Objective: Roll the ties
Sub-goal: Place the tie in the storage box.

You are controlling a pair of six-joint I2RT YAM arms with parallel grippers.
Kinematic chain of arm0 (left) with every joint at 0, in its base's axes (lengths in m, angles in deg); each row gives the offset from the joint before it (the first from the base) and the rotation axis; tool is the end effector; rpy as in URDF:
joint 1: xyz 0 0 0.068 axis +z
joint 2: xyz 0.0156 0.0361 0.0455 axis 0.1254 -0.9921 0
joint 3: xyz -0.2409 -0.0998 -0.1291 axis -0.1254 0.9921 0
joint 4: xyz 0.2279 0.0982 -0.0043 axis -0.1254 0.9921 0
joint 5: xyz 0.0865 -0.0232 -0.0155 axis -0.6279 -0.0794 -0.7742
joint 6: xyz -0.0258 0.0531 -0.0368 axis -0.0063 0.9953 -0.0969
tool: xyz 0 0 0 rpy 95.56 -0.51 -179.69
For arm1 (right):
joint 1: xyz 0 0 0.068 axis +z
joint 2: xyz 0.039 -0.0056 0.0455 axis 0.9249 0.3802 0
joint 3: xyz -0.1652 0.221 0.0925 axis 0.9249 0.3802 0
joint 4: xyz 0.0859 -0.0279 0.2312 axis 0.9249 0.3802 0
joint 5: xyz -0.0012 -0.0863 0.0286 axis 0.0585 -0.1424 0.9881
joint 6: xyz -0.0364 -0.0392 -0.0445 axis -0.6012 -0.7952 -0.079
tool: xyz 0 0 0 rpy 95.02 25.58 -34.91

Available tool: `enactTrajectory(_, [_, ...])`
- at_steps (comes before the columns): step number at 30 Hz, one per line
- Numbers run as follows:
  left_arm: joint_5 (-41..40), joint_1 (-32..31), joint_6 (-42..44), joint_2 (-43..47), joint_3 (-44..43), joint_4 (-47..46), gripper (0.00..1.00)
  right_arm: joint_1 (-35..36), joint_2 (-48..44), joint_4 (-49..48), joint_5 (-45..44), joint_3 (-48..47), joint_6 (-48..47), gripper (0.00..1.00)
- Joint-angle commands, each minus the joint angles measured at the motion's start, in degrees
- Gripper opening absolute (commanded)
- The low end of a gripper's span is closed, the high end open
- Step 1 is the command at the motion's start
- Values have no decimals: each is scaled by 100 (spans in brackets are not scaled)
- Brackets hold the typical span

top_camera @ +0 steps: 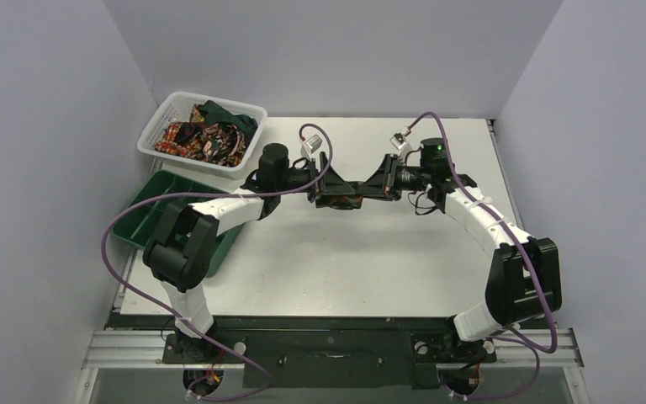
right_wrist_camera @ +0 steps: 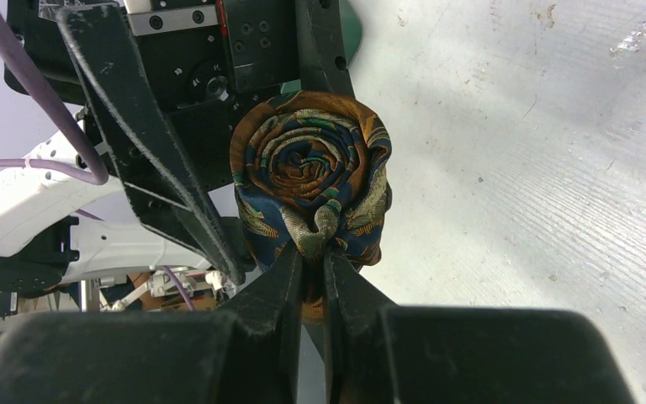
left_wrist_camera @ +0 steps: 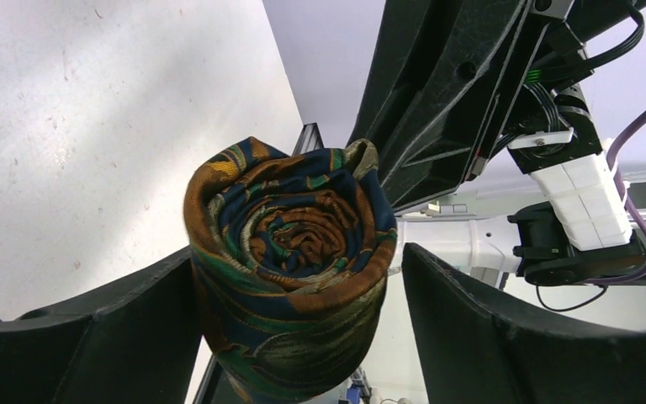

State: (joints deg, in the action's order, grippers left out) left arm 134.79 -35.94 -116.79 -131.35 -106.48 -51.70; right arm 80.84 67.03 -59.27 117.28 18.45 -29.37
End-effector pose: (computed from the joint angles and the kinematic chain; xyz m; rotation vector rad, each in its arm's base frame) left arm 0.3366 -0.2364 0.2603 0.1470 2.1836 -1.8902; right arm 0.3016 0.1201 0.2958 -0.0575 2.3123 1.6324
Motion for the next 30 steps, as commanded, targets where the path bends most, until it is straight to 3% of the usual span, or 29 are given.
enactTrajectory(1, [-33,-18,-32,-26,-225,-336,72,54,-230,-145,106,-122,-91,0])
enactTrajectory(4, [11,-46,-115,-66,-238,-536,59,65,-201,-153,108,-136,-89,0])
enactTrajectory(7, [20,-62,-132,-88,-246,-583,53,85,-176,-156,122,-166,-93,0])
enactTrajectory(14, [-79,37,-207,-39,-91,-725,17,71,-114,79,122,-257,-287,0])
enactTrajectory(16, [-118,69,-137,-22,-69,-645,7,55,-98,192,88,-296,-364,4])
enactTrajectory(18, [-159,102,-19,12,-52,-468,0,33,-97,264,30,-317,-416,13])
enactTrajectory(22, [-190,272,426,146,9,68,0,-55,-116,546,-70,-441,-652,37])
enactTrajectory(24, [-171,446,787,294,60,574,0,-125,-145,815,-141,-576,-868,46])
enactTrajectory(27, [-200,772,1575,579,47,1958,0,-246,-178,1108,-267,-760,-1166,70])
enactTrajectory(30, [-313,1242,2843,996,-112,3254,0,-356,-183,1577,-405,-1006,-1674,73])
